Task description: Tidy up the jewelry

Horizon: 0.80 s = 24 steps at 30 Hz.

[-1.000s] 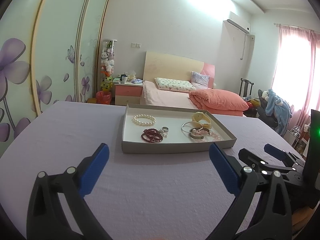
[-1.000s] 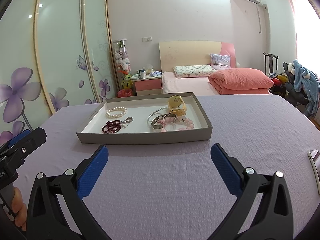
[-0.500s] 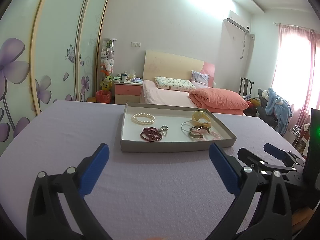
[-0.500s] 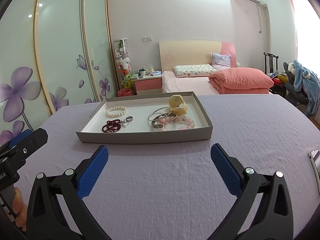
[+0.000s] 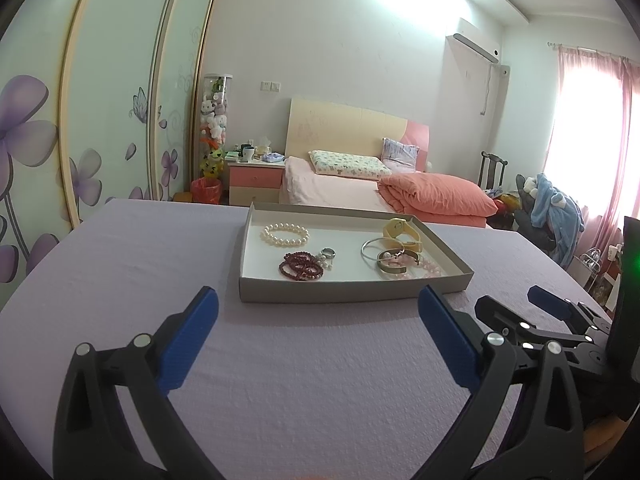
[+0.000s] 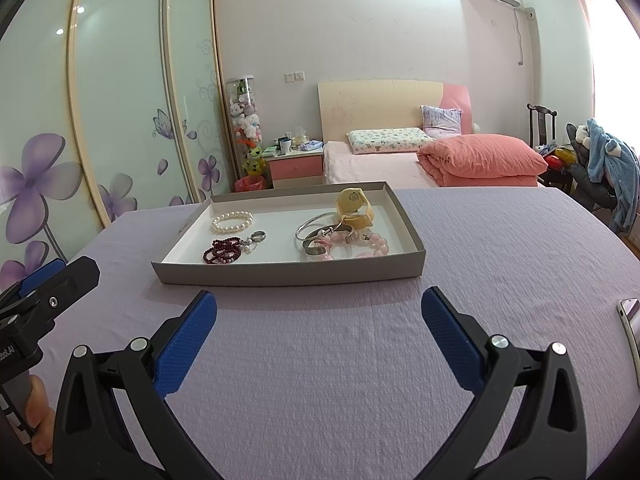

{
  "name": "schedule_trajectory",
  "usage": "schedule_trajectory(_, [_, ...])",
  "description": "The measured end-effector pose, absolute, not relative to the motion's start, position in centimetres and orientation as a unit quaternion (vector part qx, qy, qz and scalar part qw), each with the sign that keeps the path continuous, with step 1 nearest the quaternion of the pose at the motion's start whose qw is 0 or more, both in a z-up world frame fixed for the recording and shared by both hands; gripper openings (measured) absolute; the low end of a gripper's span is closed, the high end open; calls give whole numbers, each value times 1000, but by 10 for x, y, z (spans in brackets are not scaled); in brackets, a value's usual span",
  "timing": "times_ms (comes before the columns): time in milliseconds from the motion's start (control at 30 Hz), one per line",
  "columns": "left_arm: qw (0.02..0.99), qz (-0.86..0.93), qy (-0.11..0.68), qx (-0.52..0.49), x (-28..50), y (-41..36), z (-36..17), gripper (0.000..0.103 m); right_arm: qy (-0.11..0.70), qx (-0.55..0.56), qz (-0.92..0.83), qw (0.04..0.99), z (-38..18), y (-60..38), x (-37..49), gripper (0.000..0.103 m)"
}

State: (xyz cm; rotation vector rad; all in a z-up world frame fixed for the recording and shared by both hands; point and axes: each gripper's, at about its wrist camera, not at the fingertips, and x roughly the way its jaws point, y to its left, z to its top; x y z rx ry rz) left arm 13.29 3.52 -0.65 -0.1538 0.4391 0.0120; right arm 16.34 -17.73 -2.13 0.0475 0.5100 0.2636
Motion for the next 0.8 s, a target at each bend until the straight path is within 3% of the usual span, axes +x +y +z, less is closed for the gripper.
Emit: schedule_trajectory(800, [973, 10, 220, -75, 137, 34, -9, 98, 253, 22, 131, 958, -24, -178, 164, 101])
